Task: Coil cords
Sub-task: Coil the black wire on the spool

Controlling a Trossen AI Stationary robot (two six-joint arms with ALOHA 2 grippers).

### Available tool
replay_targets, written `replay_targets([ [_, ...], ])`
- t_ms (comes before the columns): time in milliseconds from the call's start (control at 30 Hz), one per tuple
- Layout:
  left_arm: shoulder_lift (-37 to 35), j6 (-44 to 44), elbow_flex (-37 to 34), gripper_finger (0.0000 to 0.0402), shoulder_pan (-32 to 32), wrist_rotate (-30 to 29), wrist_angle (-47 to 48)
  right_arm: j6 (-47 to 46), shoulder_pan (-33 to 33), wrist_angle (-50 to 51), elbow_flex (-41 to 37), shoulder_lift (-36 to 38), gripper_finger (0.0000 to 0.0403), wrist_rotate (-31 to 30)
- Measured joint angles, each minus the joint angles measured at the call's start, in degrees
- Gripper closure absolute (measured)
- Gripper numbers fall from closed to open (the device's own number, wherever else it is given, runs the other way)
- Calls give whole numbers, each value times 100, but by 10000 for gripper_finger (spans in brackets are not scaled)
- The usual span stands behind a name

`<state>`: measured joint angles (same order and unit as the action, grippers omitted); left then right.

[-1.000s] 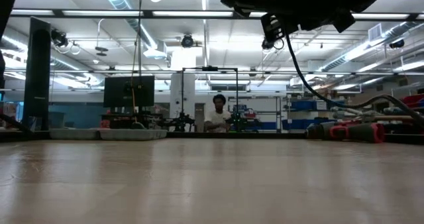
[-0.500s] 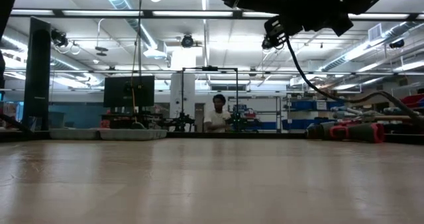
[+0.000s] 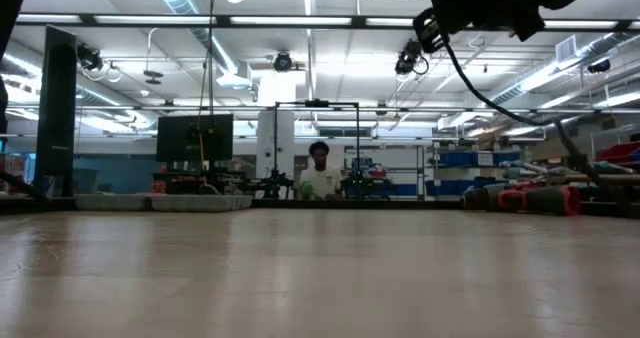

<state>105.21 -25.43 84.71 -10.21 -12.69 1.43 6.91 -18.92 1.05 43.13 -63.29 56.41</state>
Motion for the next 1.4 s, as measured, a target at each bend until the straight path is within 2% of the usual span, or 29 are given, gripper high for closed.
replay_targets([
  [200,-2,-40,1,402,1,-204,-47,-31,7,342,4,325,313,-151],
  [400,-2,-213,1,402,-1,-242,-175,401,-329,1143,4,750,313,-896],
  [567,-2,-222,1,402,-26,-238,-220,452,-520,1986,-13,824,313,-959],
  [700,-2,-221,1,402,-39,-259,-232,403,-434,2219,-341,822,315,-1251],
  [833,-2,-240,1,402,-80,-619,-242,-178,-182,1784,-846,822,319,-1394],
  [1033,-2,-249,-1,402,-106,-870,-245,-1361,497,-226,-1820,820,323,-1919],
  [1200,-2,-249,-1,402,-105,-872,-245,-1937,742,-1215,-2356,820,323,-2095],
  [1400,-2,-257,106,402,-106,-874,-232,-2131,1046,-1482,-2618,820,324,-2712],
])
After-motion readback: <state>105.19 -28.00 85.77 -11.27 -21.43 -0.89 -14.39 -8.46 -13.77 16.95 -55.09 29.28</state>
